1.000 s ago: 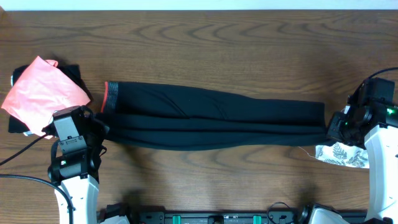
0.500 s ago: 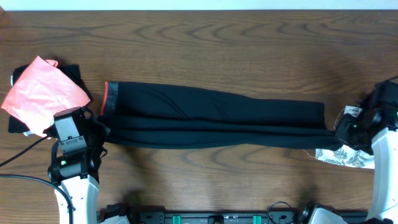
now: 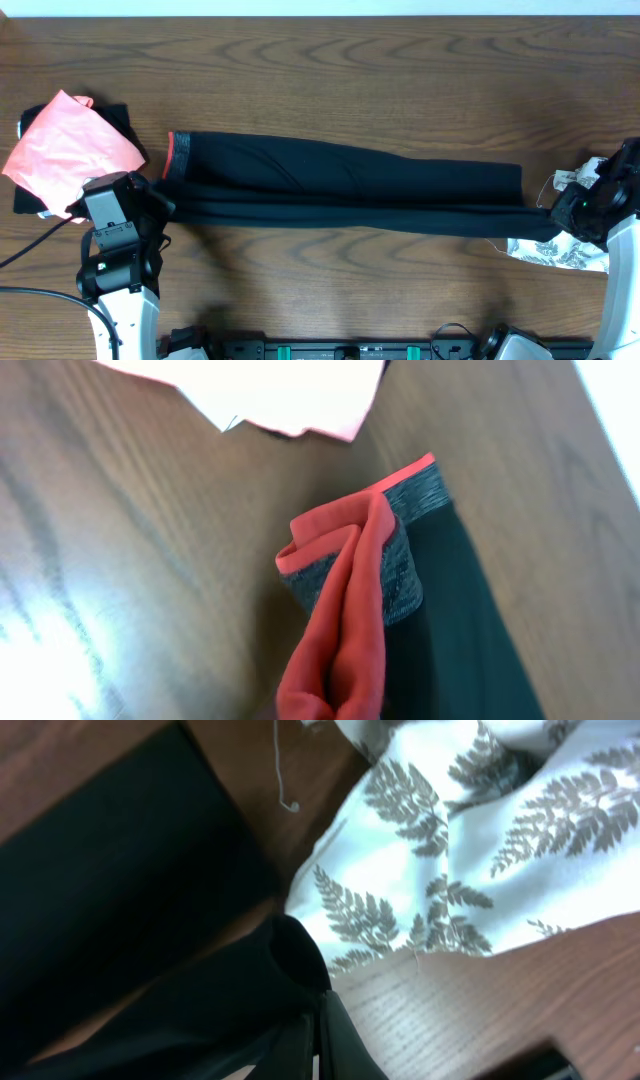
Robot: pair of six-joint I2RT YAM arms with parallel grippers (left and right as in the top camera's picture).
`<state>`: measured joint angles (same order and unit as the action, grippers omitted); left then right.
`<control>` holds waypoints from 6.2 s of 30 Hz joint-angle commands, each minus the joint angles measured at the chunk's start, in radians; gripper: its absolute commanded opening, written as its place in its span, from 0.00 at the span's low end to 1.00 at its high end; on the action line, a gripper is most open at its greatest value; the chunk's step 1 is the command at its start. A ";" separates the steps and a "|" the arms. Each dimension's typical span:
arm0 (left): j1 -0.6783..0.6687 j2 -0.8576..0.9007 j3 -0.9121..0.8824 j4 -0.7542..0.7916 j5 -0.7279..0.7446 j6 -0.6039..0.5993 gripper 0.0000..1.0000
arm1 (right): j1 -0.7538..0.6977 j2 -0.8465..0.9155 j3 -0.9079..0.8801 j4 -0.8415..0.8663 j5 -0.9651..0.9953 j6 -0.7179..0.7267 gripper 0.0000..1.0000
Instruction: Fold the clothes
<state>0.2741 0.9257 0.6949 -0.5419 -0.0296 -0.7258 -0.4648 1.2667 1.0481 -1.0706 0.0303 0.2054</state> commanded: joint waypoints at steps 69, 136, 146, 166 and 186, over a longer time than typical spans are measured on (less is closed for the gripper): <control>-0.107 0.601 0.010 0.695 -0.151 0.014 0.38 | 0.217 0.547 0.014 0.648 0.033 0.080 0.02; -0.208 0.644 0.027 0.378 0.117 0.444 0.50 | 0.357 0.504 -0.038 0.399 -0.166 -0.168 0.22; -0.208 0.644 0.027 0.357 0.165 0.444 0.64 | 0.311 0.533 -0.048 0.438 -0.028 -0.158 0.24; -0.208 0.588 0.027 0.357 0.165 0.445 0.69 | 0.175 0.510 0.068 0.314 -0.159 -0.151 0.41; -0.208 0.587 0.027 0.356 0.165 0.444 0.69 | 0.090 0.594 0.018 0.325 -0.208 -0.151 0.66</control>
<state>0.0669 1.5238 0.7090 -0.1833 0.1318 -0.2874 -0.3698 1.8156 1.0828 -0.7490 -0.1463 0.0521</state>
